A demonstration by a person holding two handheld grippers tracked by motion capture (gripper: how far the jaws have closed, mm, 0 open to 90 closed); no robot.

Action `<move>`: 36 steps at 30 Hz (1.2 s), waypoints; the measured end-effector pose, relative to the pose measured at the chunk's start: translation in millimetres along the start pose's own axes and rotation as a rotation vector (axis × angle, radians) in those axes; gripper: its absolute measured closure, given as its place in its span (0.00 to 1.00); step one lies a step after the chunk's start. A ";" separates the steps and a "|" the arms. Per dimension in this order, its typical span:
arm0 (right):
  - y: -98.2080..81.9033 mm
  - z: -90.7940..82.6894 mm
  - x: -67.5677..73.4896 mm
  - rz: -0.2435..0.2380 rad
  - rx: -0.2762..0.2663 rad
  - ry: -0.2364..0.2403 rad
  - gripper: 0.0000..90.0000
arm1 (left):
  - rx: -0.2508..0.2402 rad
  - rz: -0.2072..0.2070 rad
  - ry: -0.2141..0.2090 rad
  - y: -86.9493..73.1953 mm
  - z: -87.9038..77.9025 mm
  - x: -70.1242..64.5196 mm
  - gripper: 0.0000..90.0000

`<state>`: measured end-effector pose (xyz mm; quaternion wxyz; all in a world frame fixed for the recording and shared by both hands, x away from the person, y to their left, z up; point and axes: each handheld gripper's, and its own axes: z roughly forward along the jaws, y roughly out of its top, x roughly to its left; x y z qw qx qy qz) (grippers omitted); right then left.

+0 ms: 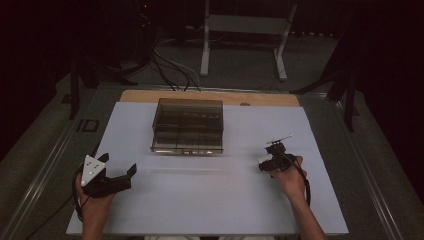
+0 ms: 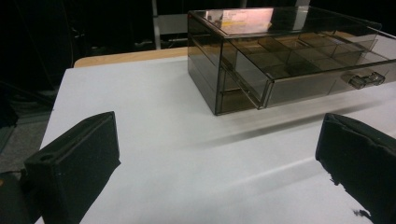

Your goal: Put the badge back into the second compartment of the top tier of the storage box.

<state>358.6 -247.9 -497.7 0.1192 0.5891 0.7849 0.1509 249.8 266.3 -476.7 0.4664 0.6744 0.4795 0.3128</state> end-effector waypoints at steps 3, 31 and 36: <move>-0.1 -0.1 -0.4 0.000 -0.001 0.004 0.37 | 0.000 0.000 0.000 -0.1 0.0 0.0 0.01; 9.5 -23.5 7.2 -0.016 -0.083 0.070 0.37 | 0.001 -0.001 -0.006 -0.2 -0.2 0.2 0.01; 14.0 -31.1 11.2 -0.032 -0.104 0.085 0.37 | 0.002 0.000 -0.008 -0.1 -0.3 0.2 0.01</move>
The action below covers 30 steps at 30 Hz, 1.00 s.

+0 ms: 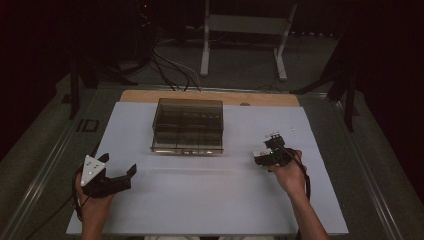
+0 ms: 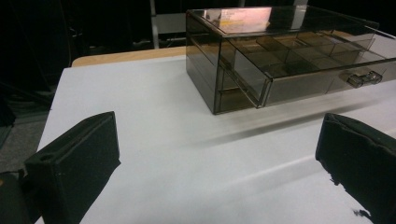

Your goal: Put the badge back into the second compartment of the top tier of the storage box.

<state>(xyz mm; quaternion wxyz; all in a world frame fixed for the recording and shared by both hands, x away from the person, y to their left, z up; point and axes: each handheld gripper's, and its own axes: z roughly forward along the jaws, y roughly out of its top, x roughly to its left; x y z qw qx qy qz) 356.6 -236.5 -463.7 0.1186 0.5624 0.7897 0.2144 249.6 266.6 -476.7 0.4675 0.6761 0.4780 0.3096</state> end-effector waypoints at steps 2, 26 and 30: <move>2.0 -2.2 1.7 -0.006 -0.010 0.000 0.37 | -0.001 -0.002 0.000 0.0 -0.1 0.1 0.01; 22.8 -22.2 20.2 -0.072 -0.057 0.042 0.37 | 0.004 -0.001 -0.002 -0.4 0.4 0.4 0.01; 25.4 -23.0 22.1 -0.082 -0.059 0.043 0.37 | 0.003 -0.001 -0.002 -0.4 0.3 0.5 0.01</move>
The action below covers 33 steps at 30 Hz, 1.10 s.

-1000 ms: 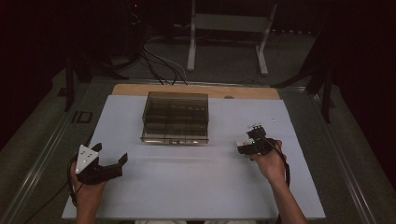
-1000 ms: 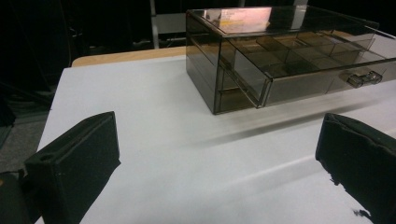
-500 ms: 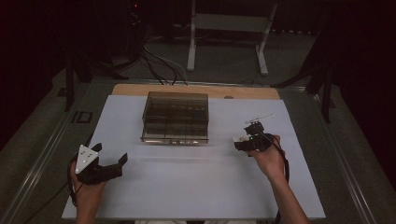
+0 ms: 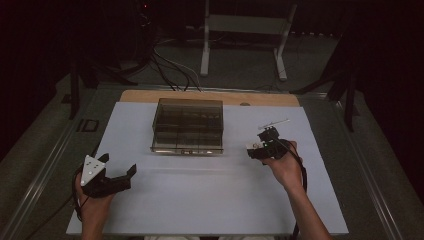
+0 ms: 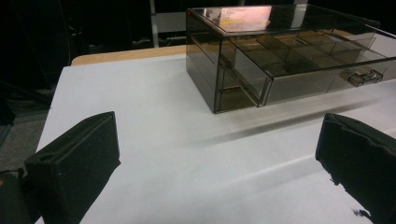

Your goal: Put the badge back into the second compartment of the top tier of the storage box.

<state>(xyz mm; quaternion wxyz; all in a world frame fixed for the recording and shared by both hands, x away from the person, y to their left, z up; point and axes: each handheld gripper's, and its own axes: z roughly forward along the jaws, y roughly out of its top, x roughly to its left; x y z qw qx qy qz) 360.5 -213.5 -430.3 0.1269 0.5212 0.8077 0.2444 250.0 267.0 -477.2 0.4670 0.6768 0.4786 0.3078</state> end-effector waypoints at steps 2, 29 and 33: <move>2.0 -1.4 1.5 0.000 -0.003 0.001 0.37 | 0.000 0.000 0.000 0.0 0.1 -0.1 0.01; 21.6 -10.9 15.1 -0.005 -0.052 0.030 0.37 | -0.001 -0.003 0.001 0.2 -0.7 0.5 0.01; 23.2 -11.1 14.8 -0.001 -0.053 0.029 0.37 | -0.002 -0.004 0.001 0.2 -0.8 0.7 0.01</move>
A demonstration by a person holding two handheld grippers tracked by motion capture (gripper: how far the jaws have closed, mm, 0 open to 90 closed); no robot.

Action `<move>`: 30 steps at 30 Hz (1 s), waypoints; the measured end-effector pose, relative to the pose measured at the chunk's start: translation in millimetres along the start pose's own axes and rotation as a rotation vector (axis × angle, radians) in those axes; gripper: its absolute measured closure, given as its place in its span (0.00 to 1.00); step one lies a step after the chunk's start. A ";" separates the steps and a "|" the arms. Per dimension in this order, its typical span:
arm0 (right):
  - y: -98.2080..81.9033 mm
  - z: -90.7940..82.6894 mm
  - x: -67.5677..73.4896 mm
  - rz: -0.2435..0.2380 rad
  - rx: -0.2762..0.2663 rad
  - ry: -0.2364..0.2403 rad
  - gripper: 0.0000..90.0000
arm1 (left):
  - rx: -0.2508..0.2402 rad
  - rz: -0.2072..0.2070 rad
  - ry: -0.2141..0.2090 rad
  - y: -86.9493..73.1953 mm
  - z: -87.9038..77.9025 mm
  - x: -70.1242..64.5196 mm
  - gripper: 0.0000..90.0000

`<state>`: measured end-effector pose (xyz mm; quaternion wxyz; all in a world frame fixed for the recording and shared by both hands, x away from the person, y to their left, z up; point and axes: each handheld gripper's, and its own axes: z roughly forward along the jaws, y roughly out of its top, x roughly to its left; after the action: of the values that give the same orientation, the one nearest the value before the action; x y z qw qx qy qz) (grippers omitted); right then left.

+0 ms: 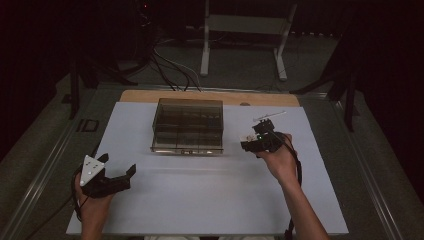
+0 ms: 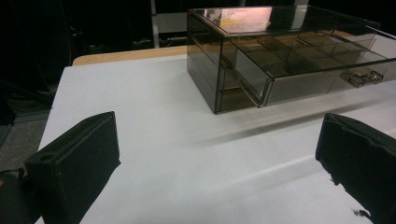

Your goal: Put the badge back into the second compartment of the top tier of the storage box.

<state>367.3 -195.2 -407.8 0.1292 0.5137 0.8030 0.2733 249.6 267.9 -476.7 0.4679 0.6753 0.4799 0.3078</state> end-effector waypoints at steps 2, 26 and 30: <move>0.1 0.0 0.0 0.003 -0.002 -0.001 0.37 | 0.001 0.001 0.000 0.0 0.1 -0.1 0.01; 13.7 -3.1 13.1 -0.011 -0.029 0.009 0.37 | 0.000 0.000 0.000 -0.1 -0.2 0.6 0.01; 15.0 -3.1 14.6 -0.020 -0.038 0.019 0.37 | 0.000 -0.001 -0.001 -0.2 0.0 0.4 0.01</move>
<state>370.6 -178.3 -395.7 0.1341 0.5003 0.8039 0.2922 249.6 268.3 -476.9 0.4685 0.6751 0.4800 0.3071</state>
